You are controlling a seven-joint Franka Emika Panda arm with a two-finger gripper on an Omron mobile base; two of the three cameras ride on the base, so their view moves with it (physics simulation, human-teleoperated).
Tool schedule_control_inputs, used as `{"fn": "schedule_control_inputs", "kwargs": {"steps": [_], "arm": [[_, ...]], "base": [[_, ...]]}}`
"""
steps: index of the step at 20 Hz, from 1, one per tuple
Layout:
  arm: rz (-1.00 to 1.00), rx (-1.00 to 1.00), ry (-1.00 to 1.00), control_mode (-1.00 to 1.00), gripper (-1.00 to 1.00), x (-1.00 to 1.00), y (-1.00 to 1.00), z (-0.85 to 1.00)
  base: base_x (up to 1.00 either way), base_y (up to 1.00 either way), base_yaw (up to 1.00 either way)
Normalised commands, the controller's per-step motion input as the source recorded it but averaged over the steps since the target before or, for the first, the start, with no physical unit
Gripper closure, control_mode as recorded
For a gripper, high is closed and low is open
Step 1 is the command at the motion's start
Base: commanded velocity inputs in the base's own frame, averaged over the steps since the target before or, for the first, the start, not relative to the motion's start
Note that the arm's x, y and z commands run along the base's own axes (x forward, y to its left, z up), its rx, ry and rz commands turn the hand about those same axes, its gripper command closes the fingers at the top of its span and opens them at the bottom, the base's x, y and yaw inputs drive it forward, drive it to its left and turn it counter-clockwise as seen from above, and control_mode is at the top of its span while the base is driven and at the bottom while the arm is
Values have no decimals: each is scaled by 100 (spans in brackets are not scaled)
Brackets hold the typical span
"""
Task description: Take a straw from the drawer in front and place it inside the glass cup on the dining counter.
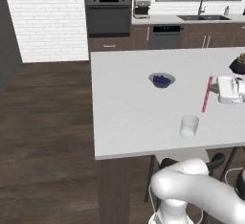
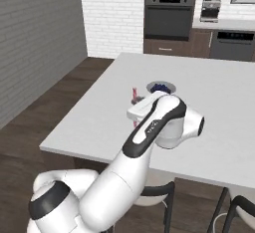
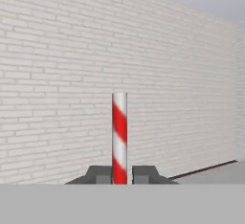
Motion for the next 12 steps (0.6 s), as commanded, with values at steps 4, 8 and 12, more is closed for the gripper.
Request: {"fn": "schedule_control_inputs", "kwargs": {"steps": [4,8,12], "arm": [[0,0,17,-100,100,41,2,-51],[0,0,11,-100,100,34,4,-40],[0,0,8,-100,100,39,0,-38]], "base": [[0,0,0],[0,0,0],[0,0,0]]}}
